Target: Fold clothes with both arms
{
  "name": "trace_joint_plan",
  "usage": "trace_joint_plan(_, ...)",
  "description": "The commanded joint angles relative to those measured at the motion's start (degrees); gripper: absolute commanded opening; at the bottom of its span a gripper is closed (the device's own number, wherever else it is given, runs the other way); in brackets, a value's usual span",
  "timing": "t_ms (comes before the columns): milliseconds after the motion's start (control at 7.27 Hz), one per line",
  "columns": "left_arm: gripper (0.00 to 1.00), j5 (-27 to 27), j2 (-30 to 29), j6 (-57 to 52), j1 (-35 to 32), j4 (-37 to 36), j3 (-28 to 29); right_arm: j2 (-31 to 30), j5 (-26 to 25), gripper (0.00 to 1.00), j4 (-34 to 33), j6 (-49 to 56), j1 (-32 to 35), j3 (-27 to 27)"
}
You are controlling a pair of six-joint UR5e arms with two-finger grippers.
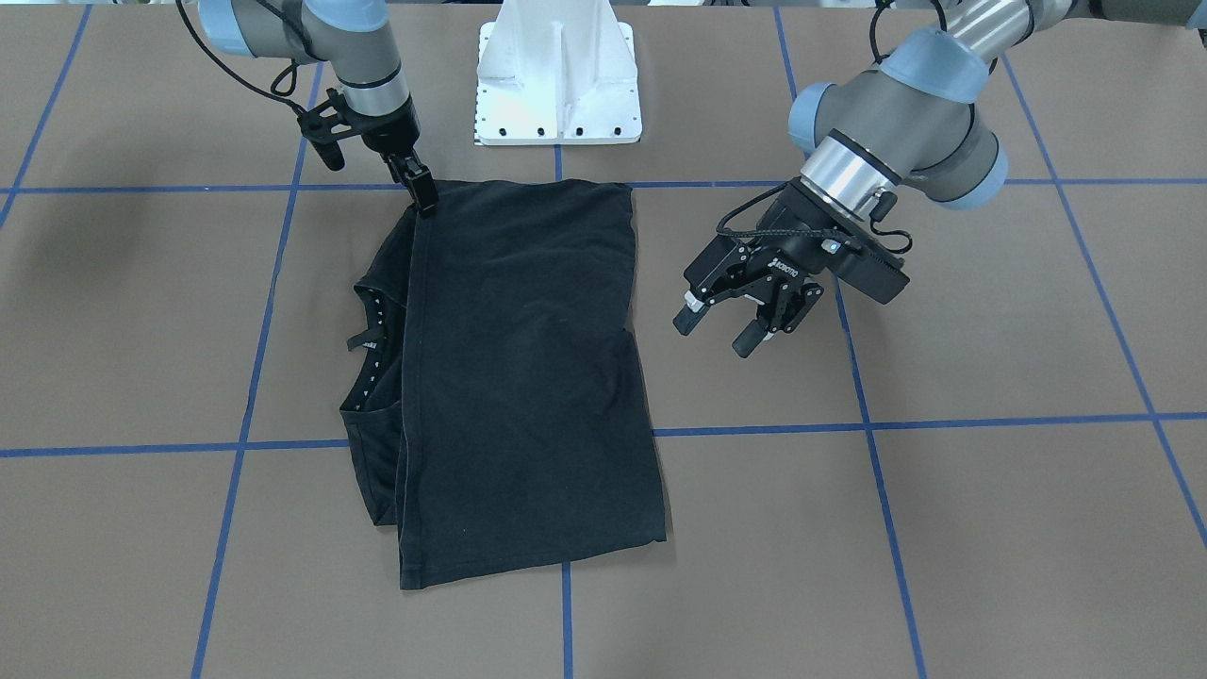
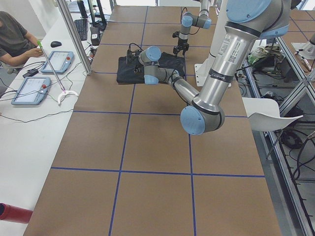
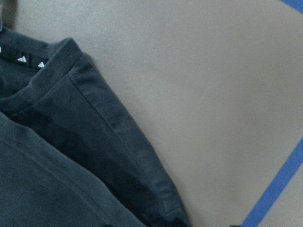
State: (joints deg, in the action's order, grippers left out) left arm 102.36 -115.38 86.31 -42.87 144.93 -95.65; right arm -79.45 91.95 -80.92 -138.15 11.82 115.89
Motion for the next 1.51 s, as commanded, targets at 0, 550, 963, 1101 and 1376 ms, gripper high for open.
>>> trace_joint_plan(0,1.00,-0.3,0.2,0.0,0.2,0.0,-0.1,0.3,-0.6,0.85,0.0,2.9,0.0,-0.5)
trace_joint_plan(550,1.00,-1.1,0.8,0.0,0.3,0.0,-0.2,1.8,-2.0,0.81,-0.2,4.0,0.1,-1.7)
trace_joint_plan(963,1.00,-1.1,0.9,0.0,0.4,0.0,-0.5,1.6,-2.1,0.51,-0.3,4.1,0.0,-2.2)
trace_joint_plan(1101,1.00,-1.1,0.9,0.0,0.4,0.0,-0.5,1.7,-2.2,0.15,-0.3,4.1,0.1,-2.3)
trace_joint_plan(1376,1.00,-1.2,1.8,0.0,0.4,0.0,-0.6,1.9,-1.4,0.00,-0.1,6.7,0.9,-2.0)
